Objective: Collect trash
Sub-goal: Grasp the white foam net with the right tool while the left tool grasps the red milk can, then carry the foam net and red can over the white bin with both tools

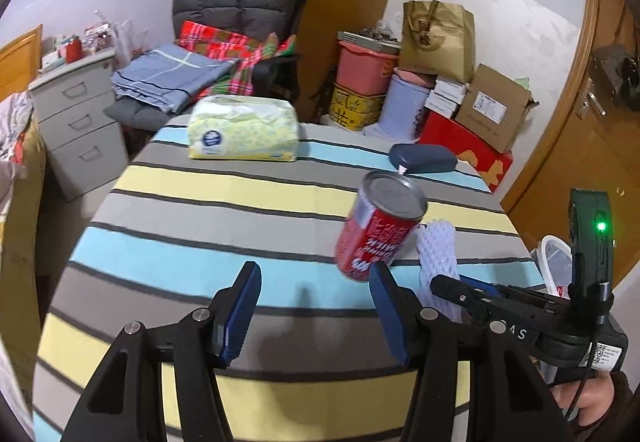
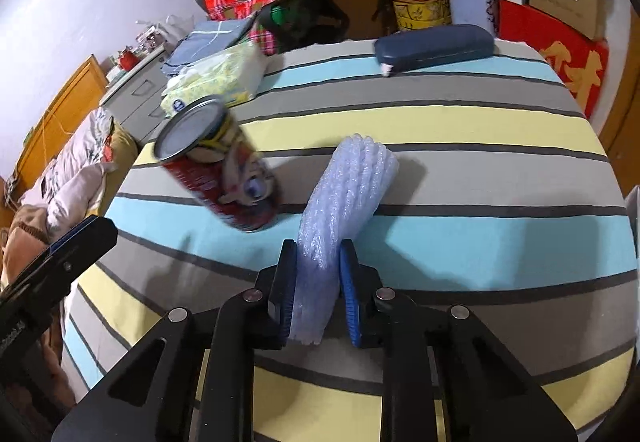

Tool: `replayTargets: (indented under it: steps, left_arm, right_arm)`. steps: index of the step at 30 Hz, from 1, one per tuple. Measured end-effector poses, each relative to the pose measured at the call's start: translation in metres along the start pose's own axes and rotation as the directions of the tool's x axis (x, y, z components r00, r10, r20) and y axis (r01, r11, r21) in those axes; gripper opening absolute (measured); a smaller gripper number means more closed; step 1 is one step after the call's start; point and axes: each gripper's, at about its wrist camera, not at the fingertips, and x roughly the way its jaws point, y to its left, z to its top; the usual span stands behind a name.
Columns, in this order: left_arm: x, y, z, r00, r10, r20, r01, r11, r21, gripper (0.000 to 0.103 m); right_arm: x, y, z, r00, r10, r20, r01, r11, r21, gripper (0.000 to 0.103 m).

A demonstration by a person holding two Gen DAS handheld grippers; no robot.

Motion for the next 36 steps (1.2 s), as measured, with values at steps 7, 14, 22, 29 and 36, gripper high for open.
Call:
replayTargets:
  steps: [7, 14, 22, 29, 36]
  left_arm:
    - [0.031, -0.026, 0.009, 0.999, -0.037, -0.038, 0.039, 0.998, 0.043, 0.064]
    - [0.061, -0.042, 0.017, 0.999, -0.005, -0.046, 0.009, 0.996, 0.087, 0.065]
    - [0.084, -0.044, 0.022, 0.997, 0.02, -0.068, -0.015, 0.997, 0.082, 0.065]
    - [0.086, -0.048, 0.023, 0.999, 0.013, -0.05, -0.009, 0.997, 0.079, 0.061]
    - [0.082, -0.051, 0.022, 0.999, 0.03, -0.04, -0.026, 0.995, 0.096, 0.055]
  right_arm:
    - [-0.002, -0.014, 0.008, 1.0, -0.02, 0.004, 0.02, 1.0, 0.003, 0.022]
    - [-0.003, -0.027, 0.009, 1.0, -0.022, 0.013, 0.022, 1.0, 0.005, 0.022]
    - [-0.005, -0.031, 0.01, 0.999, -0.042, 0.033, 0.043, 0.999, -0.027, 0.022]
    - [-0.007, -0.037, 0.011, 0.998, -0.04, 0.04, 0.041, 0.999, -0.025, 0.022]
    - [-0.007, -0.038, 0.01, 0.998, -0.042, 0.046, 0.043, 0.999, -0.024, 0.022]
